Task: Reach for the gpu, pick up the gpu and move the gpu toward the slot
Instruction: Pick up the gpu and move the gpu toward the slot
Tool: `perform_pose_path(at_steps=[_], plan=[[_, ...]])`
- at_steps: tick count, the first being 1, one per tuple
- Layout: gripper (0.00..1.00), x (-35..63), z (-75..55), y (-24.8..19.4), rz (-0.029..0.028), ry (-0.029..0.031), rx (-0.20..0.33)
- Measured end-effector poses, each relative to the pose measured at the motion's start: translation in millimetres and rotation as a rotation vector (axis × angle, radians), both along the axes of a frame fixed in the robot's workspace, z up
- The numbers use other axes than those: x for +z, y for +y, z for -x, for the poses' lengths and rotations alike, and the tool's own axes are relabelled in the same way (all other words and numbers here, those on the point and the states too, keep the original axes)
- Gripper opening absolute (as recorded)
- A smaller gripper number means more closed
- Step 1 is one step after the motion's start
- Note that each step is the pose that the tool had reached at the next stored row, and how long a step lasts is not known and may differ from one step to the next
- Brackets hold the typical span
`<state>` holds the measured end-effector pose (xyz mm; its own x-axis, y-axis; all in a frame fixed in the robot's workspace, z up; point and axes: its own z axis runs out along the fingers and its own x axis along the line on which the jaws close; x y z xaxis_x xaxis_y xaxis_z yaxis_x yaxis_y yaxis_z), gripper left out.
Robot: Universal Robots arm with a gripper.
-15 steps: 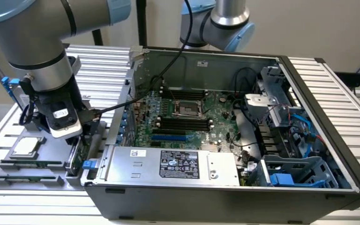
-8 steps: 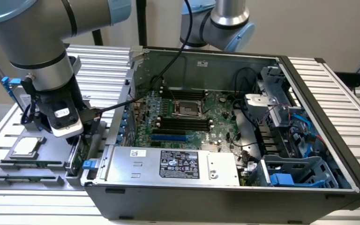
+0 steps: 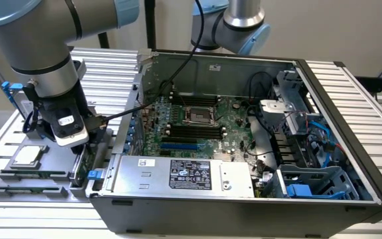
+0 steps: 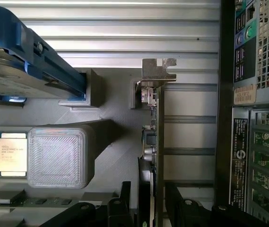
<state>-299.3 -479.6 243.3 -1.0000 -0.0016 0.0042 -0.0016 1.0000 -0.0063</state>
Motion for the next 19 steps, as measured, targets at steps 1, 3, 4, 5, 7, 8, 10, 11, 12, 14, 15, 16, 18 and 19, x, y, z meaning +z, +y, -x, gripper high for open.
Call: perform_pose_path(at_steps=[1,3,4,5,7,8,10,11,12,14,15,16,18,19], plan=[[0.4,-0.1,0.0,0.0,-0.0001,-0.0001,0.0],[0.33,-0.3,0.0,0.0,-0.0001,-0.0001,0.0],[0.33,-0.3,0.0,0.0,-0.0001,-0.0001,0.0],[0.33,-0.3,0.0,0.0,0.0,-0.0001,0.0],[0.33,-0.4,0.0,0.0,-0.0001,-0.0001,0.0],[0.31,-0.5,0.0,0.0,-0.0001,0.0,0.0],[0.26,-0.5,0.0,0.0,0.0001,0.0001,0.0],[0.26,-0.5,0.0,0.0,0.0,0.0001,0.0],[0.26,-0.6,0.0,0.0,0.0,0.0,0.0],[0.26,-0.6,0.0,0.0,0.0,0.0,0.0],[0.26,-0.6,0.0,0.0,-0.0001,-0.0001,0.0],[0.26,-0.6,0.0,0.0,-0.0003,-0.0002,0.0],[0.26,-0.4,0.2,0.1,-0.0027,-0.0003,0.0],[0.26,-0.2,0.2,0.1,-0.0039,-0.0002,0.0]])
